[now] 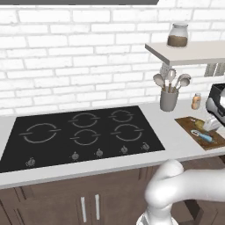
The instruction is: Place the appropriate cutting tool for cutting the potato skin on the cutting board.
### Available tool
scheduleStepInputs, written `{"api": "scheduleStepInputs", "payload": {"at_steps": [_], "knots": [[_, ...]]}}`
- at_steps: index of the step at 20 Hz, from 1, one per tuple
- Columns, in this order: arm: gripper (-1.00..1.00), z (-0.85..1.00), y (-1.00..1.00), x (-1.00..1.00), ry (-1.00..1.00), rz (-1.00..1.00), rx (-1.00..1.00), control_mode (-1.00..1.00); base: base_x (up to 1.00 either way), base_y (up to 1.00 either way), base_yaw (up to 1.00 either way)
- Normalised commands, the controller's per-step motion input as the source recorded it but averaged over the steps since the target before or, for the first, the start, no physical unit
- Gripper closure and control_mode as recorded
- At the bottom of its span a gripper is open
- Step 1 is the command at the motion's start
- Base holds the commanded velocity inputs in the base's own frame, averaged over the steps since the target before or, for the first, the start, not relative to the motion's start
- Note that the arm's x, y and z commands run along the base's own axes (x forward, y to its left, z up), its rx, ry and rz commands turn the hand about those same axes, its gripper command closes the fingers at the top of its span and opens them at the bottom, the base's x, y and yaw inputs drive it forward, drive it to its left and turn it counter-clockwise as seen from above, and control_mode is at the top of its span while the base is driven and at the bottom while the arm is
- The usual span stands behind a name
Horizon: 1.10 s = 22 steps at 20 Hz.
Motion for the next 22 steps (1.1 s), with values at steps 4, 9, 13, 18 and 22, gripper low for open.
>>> {"api": "scheduleStepInputs", "payload": {"at_steps": [4,9,13,18,22], "knots": [[-1.0,0.17,0.71,-0.81,-0.04,-0.09,0.0,-1.0,0.0,0.0,0.0],[-1.0,0.0,0.78,-0.99,-0.06,-0.15,0.0,-1.0,0.0,0.0,0.0],[-1.0,0.02,0.86,-1.0,-0.04,-0.17,0.0,-1.0,0.0,0.0,0.0],[-1.0,0.27,0.9,-0.93,-0.01,-0.12,0.0,-1.0,0.0,0.0,0.0],[-1.0,0.28,0.94,-0.91,0.0,-0.06,0.0,-1.0,0.0,0.0,0.0]]}}
